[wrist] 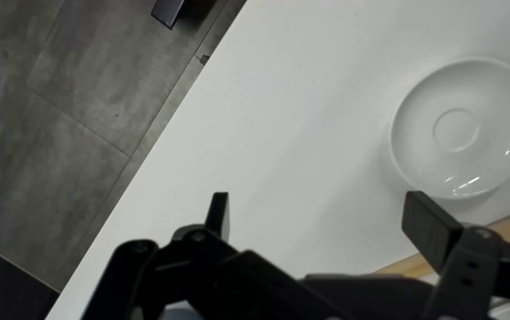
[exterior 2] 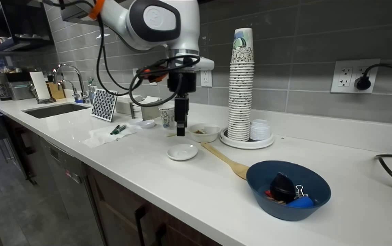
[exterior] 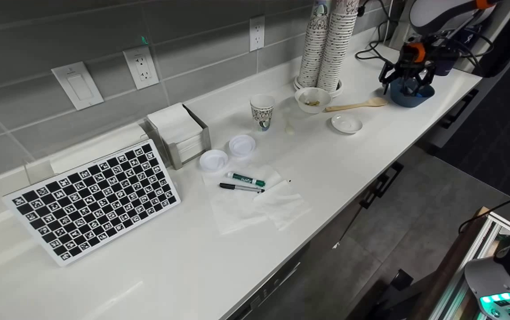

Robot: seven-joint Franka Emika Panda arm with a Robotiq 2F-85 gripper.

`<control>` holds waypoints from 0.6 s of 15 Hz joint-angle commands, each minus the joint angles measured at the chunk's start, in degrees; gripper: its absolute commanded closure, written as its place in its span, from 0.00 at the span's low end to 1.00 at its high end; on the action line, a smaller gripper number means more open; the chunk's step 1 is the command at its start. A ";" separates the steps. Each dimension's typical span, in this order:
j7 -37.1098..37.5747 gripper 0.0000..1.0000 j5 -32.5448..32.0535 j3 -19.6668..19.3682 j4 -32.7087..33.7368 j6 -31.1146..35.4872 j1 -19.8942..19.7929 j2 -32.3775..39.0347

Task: Lift the wooden spoon from the table and place it on top of the blue bowl

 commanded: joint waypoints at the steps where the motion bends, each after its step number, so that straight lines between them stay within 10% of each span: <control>1: 5.64 0.00 5.43 -1.97 12.11 -5.34 -0.76 10.09; 7: 4.40 0.00 4.41 -2.66 8.81 -3.41 0.10 8.56; 9: 14.46 0.00 7.89 -2.47 10.79 -4.45 0.87 11.30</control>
